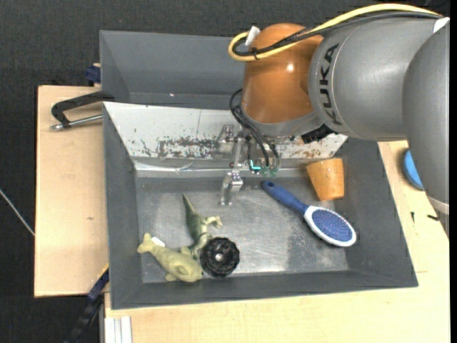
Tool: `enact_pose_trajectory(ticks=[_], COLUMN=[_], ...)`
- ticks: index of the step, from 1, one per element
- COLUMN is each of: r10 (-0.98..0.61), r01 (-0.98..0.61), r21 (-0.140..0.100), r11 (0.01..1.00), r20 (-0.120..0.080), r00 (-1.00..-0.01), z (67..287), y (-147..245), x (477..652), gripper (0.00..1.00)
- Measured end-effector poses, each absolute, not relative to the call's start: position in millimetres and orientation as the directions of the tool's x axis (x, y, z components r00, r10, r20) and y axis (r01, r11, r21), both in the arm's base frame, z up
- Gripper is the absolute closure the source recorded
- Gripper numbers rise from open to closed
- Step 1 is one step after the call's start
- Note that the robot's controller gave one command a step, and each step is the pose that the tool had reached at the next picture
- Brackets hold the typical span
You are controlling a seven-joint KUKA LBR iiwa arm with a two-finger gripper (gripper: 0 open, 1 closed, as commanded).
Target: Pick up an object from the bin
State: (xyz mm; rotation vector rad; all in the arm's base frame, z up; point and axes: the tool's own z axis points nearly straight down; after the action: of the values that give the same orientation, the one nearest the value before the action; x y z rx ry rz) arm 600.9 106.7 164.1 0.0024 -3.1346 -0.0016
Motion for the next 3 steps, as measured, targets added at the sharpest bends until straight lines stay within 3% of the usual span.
enact_pose_trajectory(ticks=[1, 2, 3], r10=[-0.336, -0.785, -0.981], r01=[-0.336, -0.785, -0.981], r21=[-0.003, -0.004, -0.006], r11=[0.942, 0.619, 0.196], r20=[-0.020, -0.008, -0.006], r00=[-0.942, -0.619, -0.196], z=[91.2, 101.6, 131.7], y=[149.8, 137.2, 141.8], x=[561.1, 562.6, 558.5], gripper=[0.00, 0.00, 0.00])
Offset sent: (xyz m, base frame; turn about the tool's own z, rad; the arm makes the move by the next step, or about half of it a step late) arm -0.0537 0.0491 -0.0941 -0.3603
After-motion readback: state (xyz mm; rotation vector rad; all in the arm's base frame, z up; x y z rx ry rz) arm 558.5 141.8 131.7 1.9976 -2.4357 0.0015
